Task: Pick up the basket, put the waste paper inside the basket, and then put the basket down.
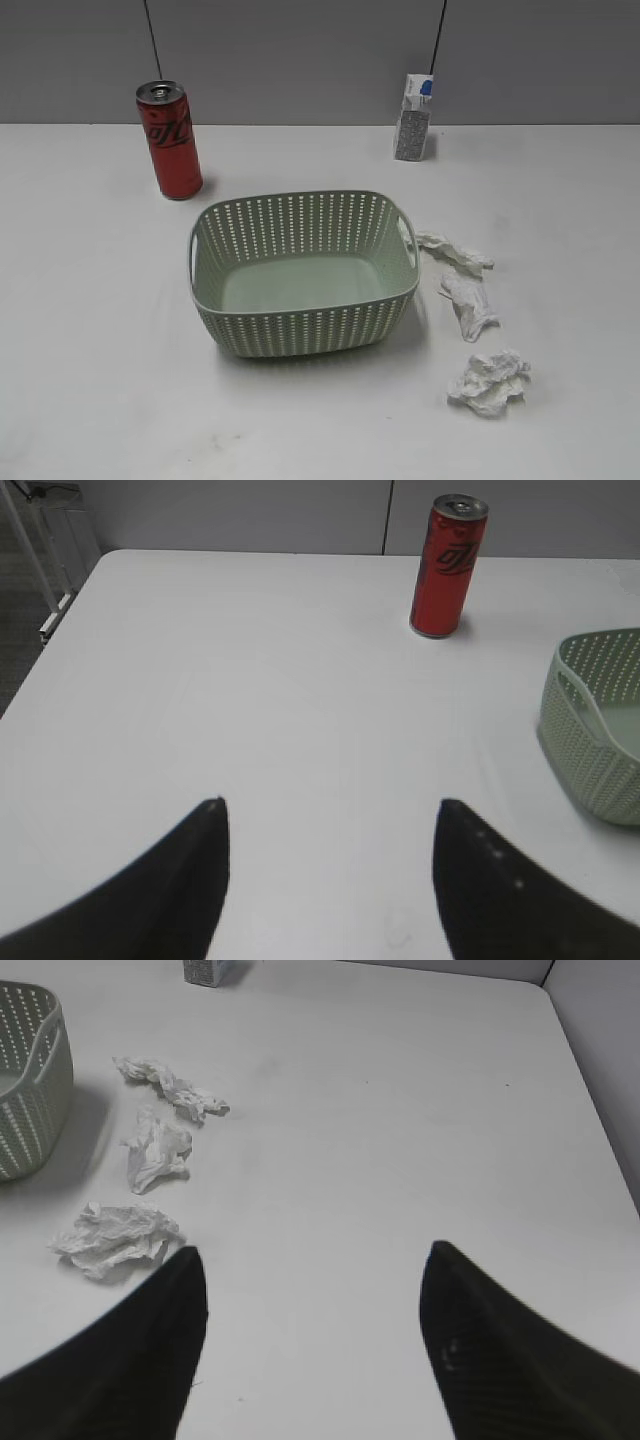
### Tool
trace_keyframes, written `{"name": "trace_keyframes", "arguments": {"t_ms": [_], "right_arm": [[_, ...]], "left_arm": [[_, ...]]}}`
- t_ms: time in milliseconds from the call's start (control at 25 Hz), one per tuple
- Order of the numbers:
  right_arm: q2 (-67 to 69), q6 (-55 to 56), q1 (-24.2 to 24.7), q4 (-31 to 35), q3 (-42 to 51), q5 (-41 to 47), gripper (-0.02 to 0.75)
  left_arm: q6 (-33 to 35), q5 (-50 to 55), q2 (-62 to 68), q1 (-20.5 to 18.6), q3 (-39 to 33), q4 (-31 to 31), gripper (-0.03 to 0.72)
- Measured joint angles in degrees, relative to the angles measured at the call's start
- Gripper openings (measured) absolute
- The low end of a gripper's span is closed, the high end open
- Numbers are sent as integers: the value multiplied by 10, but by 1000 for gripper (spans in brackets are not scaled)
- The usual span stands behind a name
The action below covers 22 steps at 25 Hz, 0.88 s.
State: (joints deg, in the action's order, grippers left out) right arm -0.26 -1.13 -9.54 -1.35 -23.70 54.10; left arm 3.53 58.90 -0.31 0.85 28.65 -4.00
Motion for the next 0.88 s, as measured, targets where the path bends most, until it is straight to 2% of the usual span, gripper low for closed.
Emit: {"name": "trace_keyframes", "arguments": {"t_ms": [280,440,640,880], "right_arm": [[0,1,0,0,0,0,506],[0,1,0,0,0,0,506],[0,0,0,0,0,0,506],[0,0,0,0,0,0,505]], "left_arm": [[0,-4,0,0,1,-1,488],[0,-30,19,0,12,-28,488],[2,-94,117,0,25,-100,488],[79,-146,310,0,65,-181,488]]}}
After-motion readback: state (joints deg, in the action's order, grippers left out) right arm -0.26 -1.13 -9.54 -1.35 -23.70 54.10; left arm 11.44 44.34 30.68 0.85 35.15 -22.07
